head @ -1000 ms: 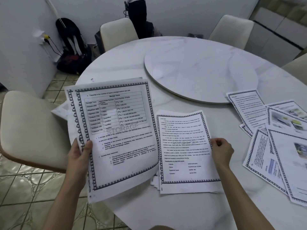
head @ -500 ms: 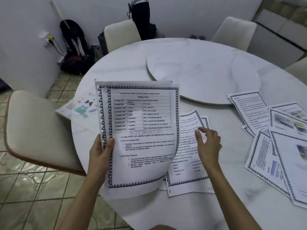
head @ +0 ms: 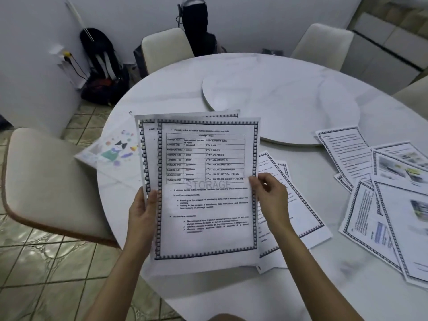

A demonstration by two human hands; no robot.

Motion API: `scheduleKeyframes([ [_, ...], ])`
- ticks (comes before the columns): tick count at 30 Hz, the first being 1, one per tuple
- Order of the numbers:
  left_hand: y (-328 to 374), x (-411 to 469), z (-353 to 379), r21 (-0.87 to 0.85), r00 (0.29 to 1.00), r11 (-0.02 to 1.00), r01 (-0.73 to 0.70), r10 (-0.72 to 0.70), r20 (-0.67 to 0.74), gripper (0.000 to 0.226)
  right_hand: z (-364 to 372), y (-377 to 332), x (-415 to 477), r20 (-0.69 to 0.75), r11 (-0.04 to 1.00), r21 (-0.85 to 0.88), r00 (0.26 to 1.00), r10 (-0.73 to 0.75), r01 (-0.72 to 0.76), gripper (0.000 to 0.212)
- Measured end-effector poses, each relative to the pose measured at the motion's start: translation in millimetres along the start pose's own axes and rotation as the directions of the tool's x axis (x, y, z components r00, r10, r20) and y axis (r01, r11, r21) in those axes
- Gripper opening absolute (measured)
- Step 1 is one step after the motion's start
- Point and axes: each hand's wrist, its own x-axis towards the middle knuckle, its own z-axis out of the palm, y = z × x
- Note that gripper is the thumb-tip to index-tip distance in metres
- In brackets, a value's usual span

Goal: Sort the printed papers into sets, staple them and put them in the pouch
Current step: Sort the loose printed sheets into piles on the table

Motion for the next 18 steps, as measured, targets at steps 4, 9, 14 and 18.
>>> scheduleKeyframes([
  [4,-1,1,-3,-0.016,1.000,1.000,0.013,-0.014,-0.022,0.020,-13,2,14,-0.112,1.000,0.007,0.993,-0.020,0.021,0.013],
  [9,-4,7,-16,0.014,0.997,1.000,0.022,-0.021,-0.068,0.021,-45,18,44,-0.222,0.988,-0.154,0.974,-0.048,0.014,0.013],
  [14,-5,11,-29,0.013,0.991,0.999,0.040,-0.038,-0.125,0.019,-66,44,60,-0.210,0.956,-0.288,0.978,0.000,-0.062,0.016],
  [18,-3,13,-33,-0.001,0.989,0.999,0.047,-0.047,-0.141,0.019,-73,64,60,-0.203,0.920,-0.369,0.978,0.058,-0.131,0.018],
])
